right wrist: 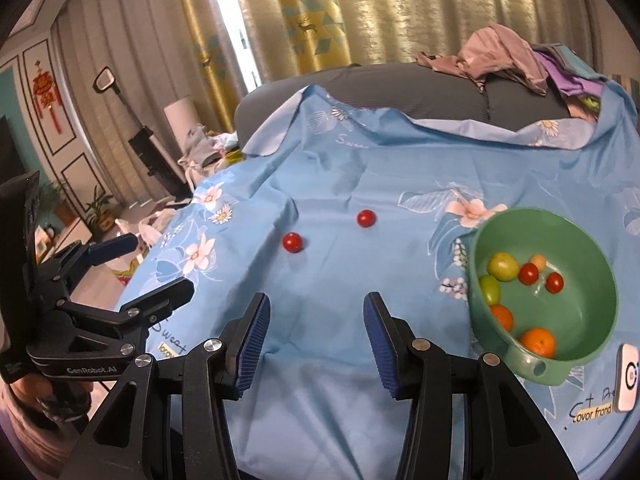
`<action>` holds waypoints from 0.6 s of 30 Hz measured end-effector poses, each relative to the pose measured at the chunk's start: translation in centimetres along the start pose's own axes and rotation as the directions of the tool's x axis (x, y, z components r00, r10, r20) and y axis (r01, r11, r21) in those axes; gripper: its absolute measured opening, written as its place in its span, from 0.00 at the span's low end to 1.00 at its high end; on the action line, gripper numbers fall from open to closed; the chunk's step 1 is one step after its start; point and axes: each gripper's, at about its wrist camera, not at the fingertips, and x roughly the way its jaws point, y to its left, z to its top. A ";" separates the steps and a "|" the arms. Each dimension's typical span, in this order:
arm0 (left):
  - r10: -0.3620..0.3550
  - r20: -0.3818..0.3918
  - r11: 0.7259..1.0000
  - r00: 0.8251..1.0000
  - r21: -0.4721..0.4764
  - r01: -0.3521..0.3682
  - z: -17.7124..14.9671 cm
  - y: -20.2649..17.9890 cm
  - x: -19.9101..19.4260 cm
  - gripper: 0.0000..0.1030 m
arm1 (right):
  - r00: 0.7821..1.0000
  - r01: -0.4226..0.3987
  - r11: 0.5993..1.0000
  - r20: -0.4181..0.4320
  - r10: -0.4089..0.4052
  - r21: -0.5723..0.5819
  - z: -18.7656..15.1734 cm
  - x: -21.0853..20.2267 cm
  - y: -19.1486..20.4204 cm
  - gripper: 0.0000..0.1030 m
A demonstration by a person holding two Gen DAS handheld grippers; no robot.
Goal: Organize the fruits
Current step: 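Move both tools back toward the last two cherry tomatoes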
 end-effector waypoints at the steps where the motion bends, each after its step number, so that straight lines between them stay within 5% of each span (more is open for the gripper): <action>1: 0.001 0.000 1.000 1.000 -0.003 -0.001 -0.1 0.2 0.0 0.99 | 1.000 -0.001 1.000 -0.002 0.001 -0.003 0.0 0.1 0.2 0.48; 18: -0.022 -0.021 0.999 1.000 -0.040 0.021 -0.6 2.5 1.6 0.99 | 0.999 -0.012 1.000 -0.042 0.011 -0.025 0.8 2.9 1.7 0.48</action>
